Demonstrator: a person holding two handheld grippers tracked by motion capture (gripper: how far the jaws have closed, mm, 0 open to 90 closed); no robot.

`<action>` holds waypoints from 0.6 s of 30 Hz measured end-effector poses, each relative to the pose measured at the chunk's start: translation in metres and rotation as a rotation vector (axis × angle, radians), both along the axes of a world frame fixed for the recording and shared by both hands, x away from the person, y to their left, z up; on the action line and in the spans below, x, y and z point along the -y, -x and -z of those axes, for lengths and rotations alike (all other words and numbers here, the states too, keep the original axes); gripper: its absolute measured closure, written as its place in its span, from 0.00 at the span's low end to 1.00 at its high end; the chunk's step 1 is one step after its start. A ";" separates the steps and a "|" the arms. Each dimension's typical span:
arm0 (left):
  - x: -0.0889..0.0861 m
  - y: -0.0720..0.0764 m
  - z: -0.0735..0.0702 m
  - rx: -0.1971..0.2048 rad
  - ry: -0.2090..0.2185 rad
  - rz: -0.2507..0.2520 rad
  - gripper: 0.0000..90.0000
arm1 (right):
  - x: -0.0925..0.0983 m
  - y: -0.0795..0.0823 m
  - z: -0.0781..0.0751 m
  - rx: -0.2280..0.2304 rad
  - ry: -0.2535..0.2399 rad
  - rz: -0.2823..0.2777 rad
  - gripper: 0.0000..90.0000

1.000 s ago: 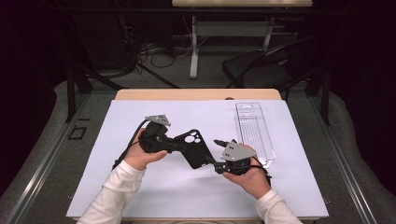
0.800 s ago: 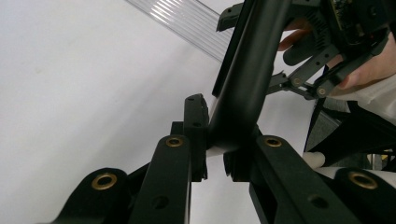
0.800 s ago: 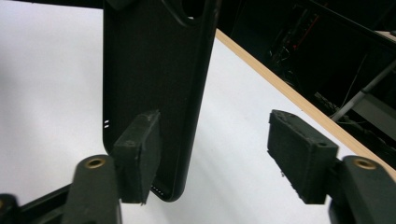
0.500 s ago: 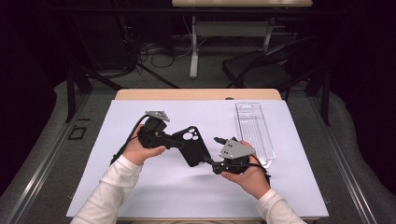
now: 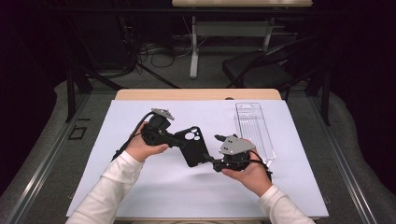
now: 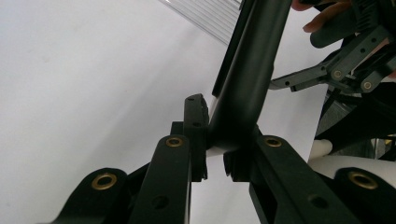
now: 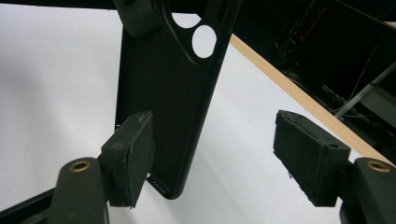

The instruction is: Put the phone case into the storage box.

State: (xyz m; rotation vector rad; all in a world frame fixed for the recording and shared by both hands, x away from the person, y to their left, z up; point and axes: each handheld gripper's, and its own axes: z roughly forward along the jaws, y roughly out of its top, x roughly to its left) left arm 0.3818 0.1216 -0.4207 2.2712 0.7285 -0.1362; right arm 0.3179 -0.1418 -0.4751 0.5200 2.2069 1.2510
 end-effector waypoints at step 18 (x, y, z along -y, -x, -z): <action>0.006 -0.009 -0.003 -0.030 -0.054 0.008 0.90 | -0.001 -0.007 -0.011 -0.017 0.036 0.011 0.35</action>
